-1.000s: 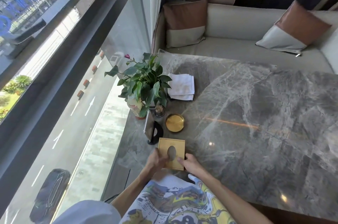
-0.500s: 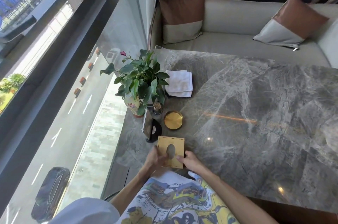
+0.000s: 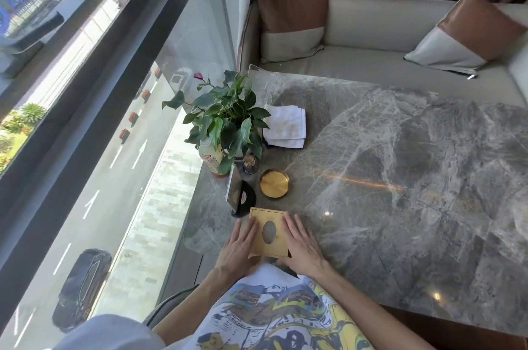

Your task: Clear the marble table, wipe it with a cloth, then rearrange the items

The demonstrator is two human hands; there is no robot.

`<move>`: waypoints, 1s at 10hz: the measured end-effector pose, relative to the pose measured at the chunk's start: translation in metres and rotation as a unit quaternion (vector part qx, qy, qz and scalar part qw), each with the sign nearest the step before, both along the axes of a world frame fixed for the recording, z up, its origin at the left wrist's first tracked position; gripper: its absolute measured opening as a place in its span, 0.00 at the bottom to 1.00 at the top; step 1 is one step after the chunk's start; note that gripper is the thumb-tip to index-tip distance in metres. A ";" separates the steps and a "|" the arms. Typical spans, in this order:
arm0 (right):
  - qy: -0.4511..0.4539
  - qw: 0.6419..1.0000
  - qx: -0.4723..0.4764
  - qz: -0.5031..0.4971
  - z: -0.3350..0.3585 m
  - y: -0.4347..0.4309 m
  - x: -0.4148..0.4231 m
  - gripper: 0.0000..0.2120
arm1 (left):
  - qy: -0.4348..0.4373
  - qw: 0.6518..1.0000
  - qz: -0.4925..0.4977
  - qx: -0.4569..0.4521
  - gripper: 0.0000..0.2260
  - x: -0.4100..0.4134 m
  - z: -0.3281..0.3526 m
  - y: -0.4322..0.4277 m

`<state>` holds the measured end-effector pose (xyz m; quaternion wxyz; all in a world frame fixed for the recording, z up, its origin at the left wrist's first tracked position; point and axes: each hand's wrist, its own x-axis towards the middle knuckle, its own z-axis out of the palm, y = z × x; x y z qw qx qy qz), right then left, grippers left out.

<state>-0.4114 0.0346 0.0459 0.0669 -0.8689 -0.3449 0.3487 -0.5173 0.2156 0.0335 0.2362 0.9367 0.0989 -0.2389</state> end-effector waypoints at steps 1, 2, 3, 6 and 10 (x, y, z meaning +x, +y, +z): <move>-0.015 1.000 -0.012 0.009 -0.002 -0.001 0.000 0.52 | 0.024 1.000 -0.003 0.016 0.39 0.002 0.001 -0.002; -0.026 0.999 -0.016 0.010 -0.002 -0.002 -0.001 0.52 | 0.006 1.000 -0.010 0.023 0.38 0.000 -0.003 -0.001; -0.026 1.000 -0.014 0.008 -0.003 -0.001 0.000 0.52 | -0.006 0.999 -0.012 0.033 0.38 0.000 -0.006 0.001; -0.025 1.000 -0.005 0.003 -0.006 -0.003 0.004 0.53 | 0.023 0.997 -0.026 0.062 0.38 0.010 0.001 -0.001; -0.007 0.992 0.047 -0.114 0.011 -0.032 0.025 0.44 | -0.005 0.998 -0.010 0.056 0.30 0.039 0.031 -0.027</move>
